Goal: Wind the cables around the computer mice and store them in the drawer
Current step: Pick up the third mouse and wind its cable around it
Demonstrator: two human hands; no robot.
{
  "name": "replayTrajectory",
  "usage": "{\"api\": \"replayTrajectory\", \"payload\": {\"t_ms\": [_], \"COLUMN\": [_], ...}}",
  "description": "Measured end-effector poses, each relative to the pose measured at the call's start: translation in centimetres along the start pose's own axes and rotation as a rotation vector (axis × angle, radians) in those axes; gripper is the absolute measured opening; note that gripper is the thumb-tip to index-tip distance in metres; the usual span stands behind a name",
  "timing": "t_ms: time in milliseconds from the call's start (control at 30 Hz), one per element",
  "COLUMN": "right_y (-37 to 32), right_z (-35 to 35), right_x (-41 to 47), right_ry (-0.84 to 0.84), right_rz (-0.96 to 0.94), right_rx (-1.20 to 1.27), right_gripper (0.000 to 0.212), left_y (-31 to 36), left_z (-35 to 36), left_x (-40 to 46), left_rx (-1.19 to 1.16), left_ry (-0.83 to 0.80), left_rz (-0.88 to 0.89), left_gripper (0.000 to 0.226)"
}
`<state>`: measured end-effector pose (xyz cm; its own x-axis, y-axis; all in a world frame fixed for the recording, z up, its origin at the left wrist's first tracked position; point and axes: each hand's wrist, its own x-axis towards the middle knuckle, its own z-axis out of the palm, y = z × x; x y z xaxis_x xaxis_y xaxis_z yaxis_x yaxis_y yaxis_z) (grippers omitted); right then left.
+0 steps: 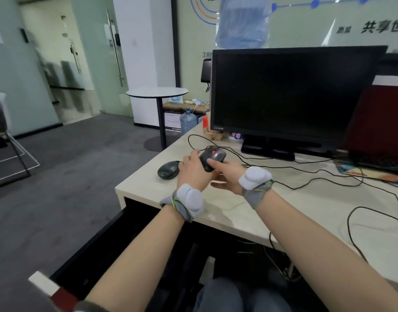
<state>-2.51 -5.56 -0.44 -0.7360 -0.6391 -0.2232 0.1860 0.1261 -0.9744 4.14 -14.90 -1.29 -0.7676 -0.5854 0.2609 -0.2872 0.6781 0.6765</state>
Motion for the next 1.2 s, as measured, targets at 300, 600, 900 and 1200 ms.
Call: {"api": "replayTrajectory", "payload": {"t_ms": [300,600,900,1200], "right_y": [-1.7,-1.2,-0.6,-1.6], "right_z": [-2.0,-2.5,-4.4,-3.9], "right_x": [-2.5,-3.4,-3.9,-3.0], "right_ry": [-0.009,-0.076,-0.329,-0.268], "right_rz": [-0.117,-0.226,-0.236,-0.325], "right_rx": [-0.128,-0.669,-0.124,0.195], "right_gripper": [0.037,0.041,0.038,0.031], "left_y": [1.5,4.0,-1.0,-4.9], "left_z": [-6.7,-5.2,-7.1,-5.4], "left_x": [0.5,2.9,5.0,3.3], "left_rx": [-0.103,0.254,-0.294,0.344], "left_ry": [0.09,-0.203,-0.077,-0.328], "left_rz": [0.408,0.453,-0.25,-0.265], "left_gripper": [0.027,0.02,0.03,0.039]}}
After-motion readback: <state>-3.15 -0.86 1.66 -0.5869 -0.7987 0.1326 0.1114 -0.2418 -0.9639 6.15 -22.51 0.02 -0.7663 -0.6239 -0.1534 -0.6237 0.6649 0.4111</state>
